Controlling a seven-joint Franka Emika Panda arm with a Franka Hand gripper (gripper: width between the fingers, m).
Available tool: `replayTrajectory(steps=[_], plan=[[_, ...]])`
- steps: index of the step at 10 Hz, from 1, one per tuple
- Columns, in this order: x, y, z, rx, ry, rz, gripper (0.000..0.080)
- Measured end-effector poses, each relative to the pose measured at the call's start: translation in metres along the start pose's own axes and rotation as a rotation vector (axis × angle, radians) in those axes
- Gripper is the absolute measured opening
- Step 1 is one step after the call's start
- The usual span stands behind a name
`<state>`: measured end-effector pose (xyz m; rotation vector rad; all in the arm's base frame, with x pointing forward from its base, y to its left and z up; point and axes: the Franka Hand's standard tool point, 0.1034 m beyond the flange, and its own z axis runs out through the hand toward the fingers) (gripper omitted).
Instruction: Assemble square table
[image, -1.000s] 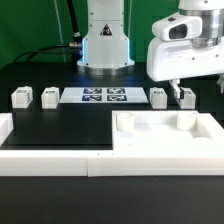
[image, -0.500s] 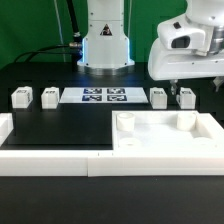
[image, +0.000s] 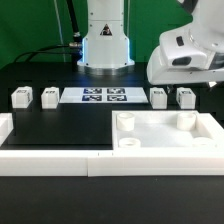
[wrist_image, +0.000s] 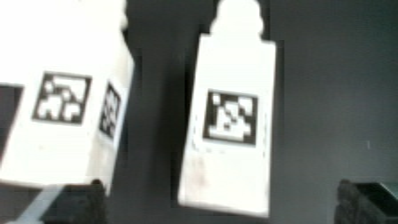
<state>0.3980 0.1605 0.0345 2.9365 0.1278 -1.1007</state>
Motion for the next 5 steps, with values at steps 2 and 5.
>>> replayTrajectory(steps=[2,5], plan=[[-0.001,-0.002,0.007,-0.011,-0.17,-0.003,0.0648],[0.008,-0.006,0.013,-0.002,-0.269,0.019,0.0648]])
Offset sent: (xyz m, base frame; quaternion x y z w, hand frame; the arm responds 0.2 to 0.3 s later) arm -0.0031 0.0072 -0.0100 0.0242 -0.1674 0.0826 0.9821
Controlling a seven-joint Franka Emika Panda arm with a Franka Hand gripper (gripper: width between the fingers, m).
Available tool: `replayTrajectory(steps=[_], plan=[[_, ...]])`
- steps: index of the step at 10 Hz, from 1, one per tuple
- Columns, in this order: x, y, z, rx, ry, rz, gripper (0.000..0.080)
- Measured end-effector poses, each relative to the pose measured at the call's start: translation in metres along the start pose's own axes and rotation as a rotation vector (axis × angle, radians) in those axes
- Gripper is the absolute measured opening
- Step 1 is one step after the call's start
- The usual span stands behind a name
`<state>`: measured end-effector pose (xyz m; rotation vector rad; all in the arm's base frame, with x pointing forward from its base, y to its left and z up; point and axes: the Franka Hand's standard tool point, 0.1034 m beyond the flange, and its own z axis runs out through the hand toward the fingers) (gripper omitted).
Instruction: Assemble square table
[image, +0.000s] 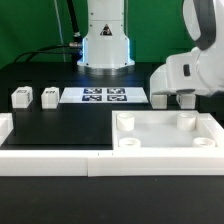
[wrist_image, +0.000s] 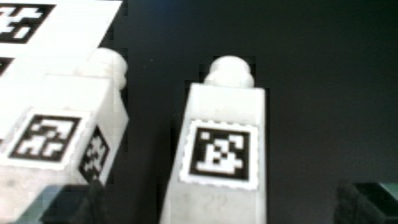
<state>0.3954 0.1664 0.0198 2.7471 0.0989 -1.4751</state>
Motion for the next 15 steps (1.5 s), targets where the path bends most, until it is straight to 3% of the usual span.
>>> replayTrajectory(steps=[2,5,6,7,8,9,15], plan=[[0.0,-0.001,0.002,0.001,-0.003,0.003,0.0648],[0.003,-0.007,0.02,-0.001,0.0,0.018,0.0648],[0.003,-0.007,0.019,0.0,0.001,0.017,0.0561],[0.003,-0.007,0.02,0.0,0.0,0.017,0.0414],[0.003,-0.007,0.02,-0.001,-0.001,0.016,0.0414],[0.003,-0.007,0.02,-0.001,-0.001,0.016,0.029],[0.003,-0.006,0.019,0.0,0.001,0.014,0.0291]])
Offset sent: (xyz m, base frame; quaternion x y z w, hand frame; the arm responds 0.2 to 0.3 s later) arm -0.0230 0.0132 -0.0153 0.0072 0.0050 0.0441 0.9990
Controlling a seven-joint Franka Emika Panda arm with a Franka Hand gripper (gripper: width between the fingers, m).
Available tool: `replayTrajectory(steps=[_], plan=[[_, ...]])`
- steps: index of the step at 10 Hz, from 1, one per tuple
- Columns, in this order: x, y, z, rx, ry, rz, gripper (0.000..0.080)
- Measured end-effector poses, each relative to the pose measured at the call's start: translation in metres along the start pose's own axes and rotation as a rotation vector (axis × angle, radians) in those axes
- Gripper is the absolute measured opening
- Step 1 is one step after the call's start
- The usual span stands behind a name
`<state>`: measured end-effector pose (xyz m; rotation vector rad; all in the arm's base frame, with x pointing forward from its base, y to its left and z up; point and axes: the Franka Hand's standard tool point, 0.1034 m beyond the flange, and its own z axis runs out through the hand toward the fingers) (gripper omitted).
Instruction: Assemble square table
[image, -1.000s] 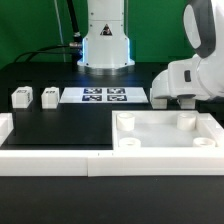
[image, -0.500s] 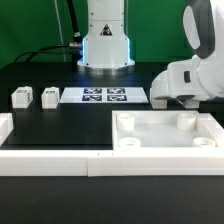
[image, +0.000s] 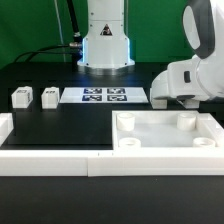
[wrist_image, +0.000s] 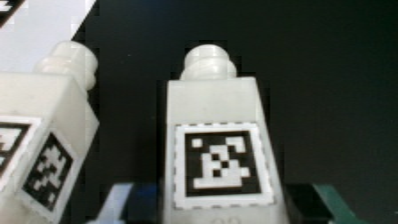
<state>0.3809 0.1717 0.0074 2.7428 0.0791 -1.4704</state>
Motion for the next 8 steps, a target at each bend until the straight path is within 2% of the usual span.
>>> replayTrajectory(steps=[1,2,3,4,5,6,7,8], plan=[[-0.01,0.009,-0.017,0.001,-0.012,-0.041,0.0291],[-0.025,0.023,-0.045,0.013,0.028,-0.058,0.0291],[-0.046,0.036,-0.067,0.018,0.025,-0.077,0.0291],[-0.052,0.04,-0.079,0.02,0.069,-0.078,0.0291],[-0.054,0.042,-0.084,0.025,0.128,-0.075,0.0292],[-0.043,0.048,-0.076,0.045,0.264,-0.053,0.0292],[-0.048,0.048,-0.074,0.041,0.326,-0.052,0.0292],[-0.045,0.047,-0.079,0.043,0.387,-0.053,0.0292]])
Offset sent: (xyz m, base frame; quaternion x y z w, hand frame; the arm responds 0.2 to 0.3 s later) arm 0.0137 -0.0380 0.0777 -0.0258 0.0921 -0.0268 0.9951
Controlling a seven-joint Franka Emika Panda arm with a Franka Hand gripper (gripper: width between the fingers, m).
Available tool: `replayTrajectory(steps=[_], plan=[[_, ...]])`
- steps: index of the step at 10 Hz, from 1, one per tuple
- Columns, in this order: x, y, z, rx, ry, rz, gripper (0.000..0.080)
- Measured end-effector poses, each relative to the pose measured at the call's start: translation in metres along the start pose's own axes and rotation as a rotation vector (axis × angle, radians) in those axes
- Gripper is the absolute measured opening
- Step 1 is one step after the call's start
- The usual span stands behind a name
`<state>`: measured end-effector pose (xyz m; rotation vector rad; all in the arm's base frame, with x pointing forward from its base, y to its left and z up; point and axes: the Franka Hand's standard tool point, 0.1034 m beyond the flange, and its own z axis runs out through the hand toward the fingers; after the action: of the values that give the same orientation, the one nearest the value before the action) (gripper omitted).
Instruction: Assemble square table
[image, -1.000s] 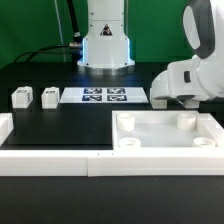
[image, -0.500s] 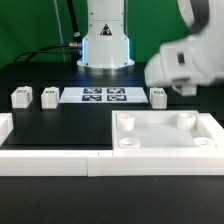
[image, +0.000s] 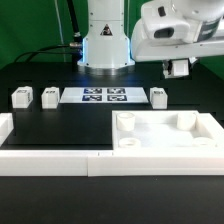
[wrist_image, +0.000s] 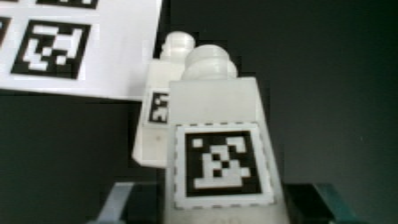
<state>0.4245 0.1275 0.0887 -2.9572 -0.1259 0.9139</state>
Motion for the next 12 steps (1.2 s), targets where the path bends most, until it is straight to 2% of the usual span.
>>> replayTrajectory(steps=[1,2,3,4,5,7,9,10,11,12], plan=[[0.006,0.002,-0.007,-0.002,0.104,-0.01,0.0292],[0.008,0.011,-0.042,-0.007,0.162,-0.042,0.0292],[0.019,0.018,-0.077,-0.009,0.228,-0.064,0.0292],[0.027,0.025,-0.105,-0.008,0.26,-0.079,0.0292],[0.035,0.026,-0.126,-0.006,0.34,-0.076,0.0292],[0.038,0.026,-0.117,-0.013,0.473,-0.075,0.0292],[0.043,0.03,-0.121,-0.021,0.711,-0.072,0.0292],[0.043,0.031,-0.115,-0.022,0.727,-0.072,0.0292],[0.067,0.026,-0.121,-0.017,0.856,-0.075,0.0292],[0.085,0.028,-0.13,-0.013,0.933,-0.075,0.0292]])
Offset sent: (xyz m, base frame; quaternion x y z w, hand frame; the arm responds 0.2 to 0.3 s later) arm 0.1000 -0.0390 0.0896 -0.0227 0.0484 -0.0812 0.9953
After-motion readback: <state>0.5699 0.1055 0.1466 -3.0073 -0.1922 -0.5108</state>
